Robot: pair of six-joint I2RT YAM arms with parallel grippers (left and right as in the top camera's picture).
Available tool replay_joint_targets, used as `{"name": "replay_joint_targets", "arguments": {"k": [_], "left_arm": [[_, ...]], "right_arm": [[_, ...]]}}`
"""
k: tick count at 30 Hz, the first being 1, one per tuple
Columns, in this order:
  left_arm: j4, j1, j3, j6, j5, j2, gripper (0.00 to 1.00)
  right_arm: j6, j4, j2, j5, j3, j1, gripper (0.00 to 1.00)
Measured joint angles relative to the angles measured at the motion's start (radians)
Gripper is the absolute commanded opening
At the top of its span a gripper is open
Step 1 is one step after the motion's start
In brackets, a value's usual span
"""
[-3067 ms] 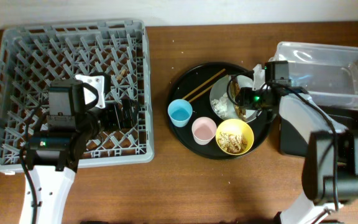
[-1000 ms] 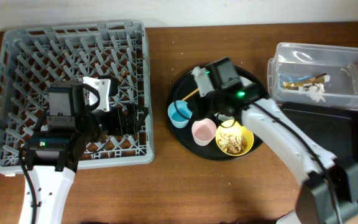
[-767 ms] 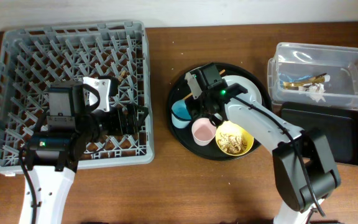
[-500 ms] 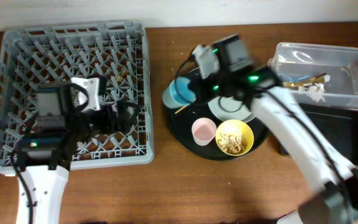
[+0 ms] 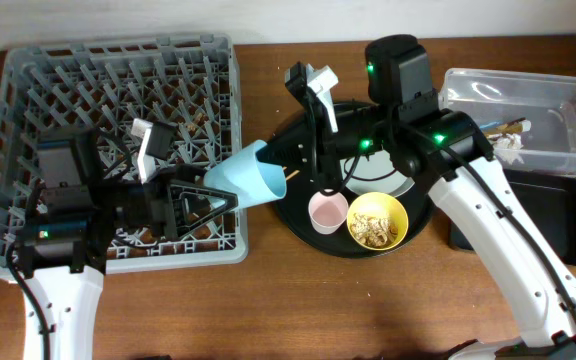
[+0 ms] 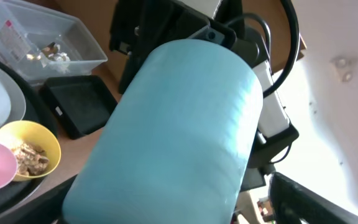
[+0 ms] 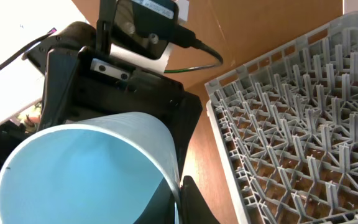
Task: Sort waste into correct bins and load items into the dishwasher rack
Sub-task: 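Grasp the blue cup with right gripper and hand it to left gripper, then lower the blue cup into the dish rack with left gripper and release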
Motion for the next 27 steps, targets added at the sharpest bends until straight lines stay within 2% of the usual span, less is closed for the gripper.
{"name": "replay_joint_targets", "arguments": {"k": [2,3,4,5,6,9,11,13,15,17,18,21,24,26,27], "left_arm": [[0.006,-0.006,0.0,-0.005,-0.011,0.0,0.71],[0.007,-0.006,0.0,-0.005,-0.01,-0.002,0.67],[0.008,-0.006,0.0,-0.004,-0.01,-0.004,0.62],[0.013,-0.006,0.0,-0.004,-0.006,-0.006,0.62],[0.021,-0.006,0.0,-0.003,-0.005,-0.01,0.62],[0.029,-0.01,0.001,-0.005,-0.092,-0.012,0.62],[0.028,0.008,0.001,-0.005,-0.193,-0.014,0.62],[0.002,0.077,0.001,-0.005,-0.356,-0.036,0.62],[-0.118,0.148,0.007,-0.01,-0.554,-0.071,0.62],[-0.298,0.231,0.01,-0.048,-0.903,-0.098,0.63],[-0.348,0.261,0.009,-0.06,-1.022,-0.095,0.63],[-0.389,0.36,0.008,-0.079,-1.33,-0.036,0.63],[-0.344,0.41,0.008,-0.081,-1.399,0.096,0.63],[-0.309,0.41,0.008,-0.084,-1.372,0.227,0.63],[-0.262,0.405,0.016,-0.083,-1.362,0.258,0.67]], "right_arm": [[0.019,0.002,0.0,-0.001,0.0,0.009,0.04],[0.022,0.002,0.001,0.004,0.0,0.016,0.04],[0.026,0.002,0.001,0.008,0.0,0.02,0.15],[0.03,0.003,0.001,0.015,0.0,0.023,0.22],[0.037,0.003,0.001,0.021,0.0,0.023,0.44],[0.072,-0.001,0.001,0.037,0.0,0.014,0.57],[0.115,-0.047,-0.002,0.092,0.0,-0.066,0.58],[0.145,-0.158,-0.012,0.185,0.004,-0.182,0.58],[0.148,-0.304,-0.029,0.242,0.002,-0.241,0.61],[0.132,-0.377,-0.034,0.322,0.003,-0.276,0.63],[0.126,-0.388,-0.034,0.343,0.003,-0.275,0.63],[0.113,-0.393,-0.034,0.382,0.003,-0.275,0.63],[0.111,-0.393,-0.034,0.39,0.003,-0.275,0.65],[0.111,-0.396,-0.034,0.393,0.003,-0.275,0.65],[0.111,-0.401,-0.034,0.393,0.003,-0.275,0.66]]}}
